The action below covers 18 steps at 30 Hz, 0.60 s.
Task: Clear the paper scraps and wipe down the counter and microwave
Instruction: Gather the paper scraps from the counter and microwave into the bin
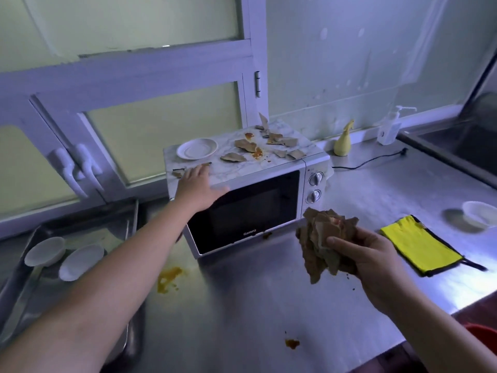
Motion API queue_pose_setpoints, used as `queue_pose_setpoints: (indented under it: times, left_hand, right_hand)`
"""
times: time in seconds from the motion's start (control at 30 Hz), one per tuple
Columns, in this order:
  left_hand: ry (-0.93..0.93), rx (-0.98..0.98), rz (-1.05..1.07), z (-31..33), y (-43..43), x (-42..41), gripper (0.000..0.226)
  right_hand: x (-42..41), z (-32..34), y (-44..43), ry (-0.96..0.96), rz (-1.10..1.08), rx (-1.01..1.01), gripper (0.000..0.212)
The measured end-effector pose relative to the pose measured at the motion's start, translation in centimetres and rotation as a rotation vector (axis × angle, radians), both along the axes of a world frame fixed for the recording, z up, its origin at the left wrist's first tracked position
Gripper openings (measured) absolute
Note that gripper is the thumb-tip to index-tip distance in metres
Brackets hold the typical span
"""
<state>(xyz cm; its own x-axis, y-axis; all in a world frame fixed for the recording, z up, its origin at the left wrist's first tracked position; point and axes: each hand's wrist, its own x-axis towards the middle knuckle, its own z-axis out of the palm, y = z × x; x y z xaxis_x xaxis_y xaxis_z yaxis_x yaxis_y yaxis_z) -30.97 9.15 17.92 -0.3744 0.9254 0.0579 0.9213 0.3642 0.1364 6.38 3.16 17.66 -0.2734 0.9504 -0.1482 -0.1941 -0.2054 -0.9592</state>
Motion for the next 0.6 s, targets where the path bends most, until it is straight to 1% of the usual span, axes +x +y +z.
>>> queue_pose_setpoints:
  times: [0.1,0.13,0.17,0.2,0.27,0.3,0.33,0.4,0.43,0.47,0.5,0.57,0.6]
  left_hand:
    - [0.036,-0.124,-0.031,-0.8,1.5,-2.3,0.099]
    - [0.054,-0.131,-0.052,-1.2,1.6,-2.8,0.096]
    - [0.07,-0.094,-0.08,-1.6,1.4,-3.0,0.086]
    - [0.081,-0.006,-0.122,-2.0,1.0,-3.0,0.07]
    - [0.059,0.238,-0.242,-2.5,-0.1,-2.7,0.034]
    - [0.03,0.342,-0.292,-2.8,-0.8,-2.5,0.022]
    - [-0.008,0.425,-0.329,-2.9,-1.4,-2.4,0.016]
    - [-0.101,0.56,-0.366,-2.9,-2.7,-1.8,0.012]
    - [-0.194,0.616,-0.354,-2.8,-3.4,-1.1,0.012]
    - [-0.344,0.637,-0.325,-2.7,-4.2,-0.2,0.014]
    - [-0.542,0.615,-0.309,-2.4,-4.9,0.9,0.019]
    - [-0.952,0.497,-0.346,-2.1,-6.2,3.0,0.027]
    - [-1.092,0.443,-0.376,-2.0,-7.0,3.8,0.027]
  right_hand:
    - [-0.1,-0.9,-1.6,-0.017,-0.076,-0.024,0.023]
    - [-0.1,-1.3,-2.0,-0.025,-0.098,-0.036,0.022]
    - [-0.1,-1.6,-2.3,-0.034,-0.116,-0.047,0.021]
    - [-0.1,-1.8,-2.7,-0.044,-0.132,-0.055,0.021]
    - [-0.2,-2.2,-3.3,-0.074,-0.152,-0.065,0.022]
    - [-0.4,-2.3,-3.6,-0.093,-0.153,-0.065,0.022]
    - [-0.6,-2.4,-3.9,-0.11,-0.151,-0.058,0.02]
    - [-1.3,-2.4,-4.4,-0.133,-0.146,-0.03,0.017]
    - [-1.6,-2.3,-4.7,-0.14,-0.144,-0.012,0.016]
    - [-2.0,-2.1,-4.9,-0.148,-0.138,0.019,0.016]
    - [-2.4,-1.7,-5.1,-0.159,-0.122,0.065,0.016]
    - [-3.4,-0.6,-5.5,-0.188,-0.067,0.175,0.018]
    - [-3.9,-0.1,-5.6,-0.203,-0.035,0.227,0.019]
